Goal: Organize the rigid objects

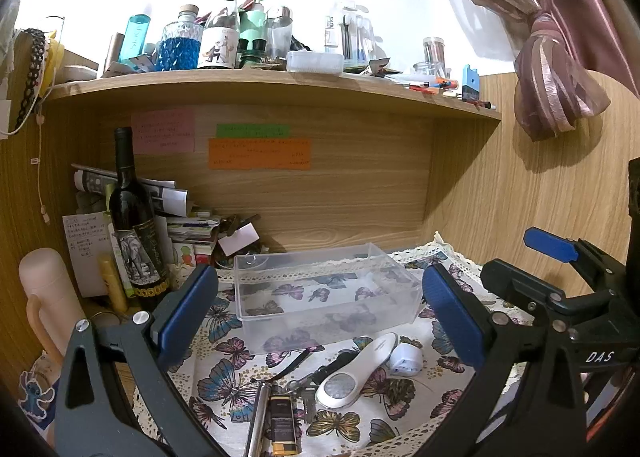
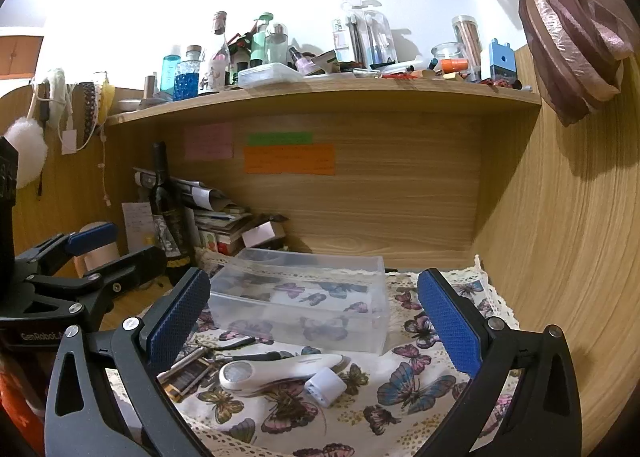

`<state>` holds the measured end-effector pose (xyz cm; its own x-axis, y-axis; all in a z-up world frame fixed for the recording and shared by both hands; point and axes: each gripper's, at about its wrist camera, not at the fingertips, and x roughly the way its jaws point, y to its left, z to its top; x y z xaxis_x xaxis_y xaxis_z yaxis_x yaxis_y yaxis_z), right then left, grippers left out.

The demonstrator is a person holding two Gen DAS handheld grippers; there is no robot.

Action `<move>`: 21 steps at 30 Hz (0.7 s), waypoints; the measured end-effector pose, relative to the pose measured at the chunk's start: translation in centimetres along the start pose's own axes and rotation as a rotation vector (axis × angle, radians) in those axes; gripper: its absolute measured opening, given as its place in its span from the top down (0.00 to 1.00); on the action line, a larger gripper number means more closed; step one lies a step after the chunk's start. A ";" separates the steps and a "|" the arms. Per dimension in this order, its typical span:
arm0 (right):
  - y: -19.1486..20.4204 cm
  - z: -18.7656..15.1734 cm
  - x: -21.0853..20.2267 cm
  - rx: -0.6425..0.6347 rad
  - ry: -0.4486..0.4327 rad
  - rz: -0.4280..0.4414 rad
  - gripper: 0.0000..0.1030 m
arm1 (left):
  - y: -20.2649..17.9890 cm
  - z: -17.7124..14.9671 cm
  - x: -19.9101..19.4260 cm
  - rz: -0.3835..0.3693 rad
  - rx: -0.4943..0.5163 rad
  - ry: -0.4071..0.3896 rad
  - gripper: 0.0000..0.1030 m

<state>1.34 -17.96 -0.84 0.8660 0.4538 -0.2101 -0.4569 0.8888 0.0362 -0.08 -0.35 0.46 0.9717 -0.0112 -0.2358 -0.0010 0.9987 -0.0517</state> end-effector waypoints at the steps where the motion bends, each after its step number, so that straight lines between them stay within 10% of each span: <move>1: 0.0 0.0 0.0 0.001 0.000 0.001 0.00 | 0.0 0.0 0.0 0.000 0.000 -0.001 0.00; 21: 0.0 0.0 0.0 -0.001 -0.002 0.001 0.00 | -0.1 -0.1 -0.1 -0.001 -0.006 0.000 0.00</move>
<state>1.35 -17.95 -0.84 0.8661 0.4544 -0.2084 -0.4575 0.8885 0.0358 -0.18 -0.44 0.43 0.9719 -0.0119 -0.2353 -0.0017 0.9983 -0.0574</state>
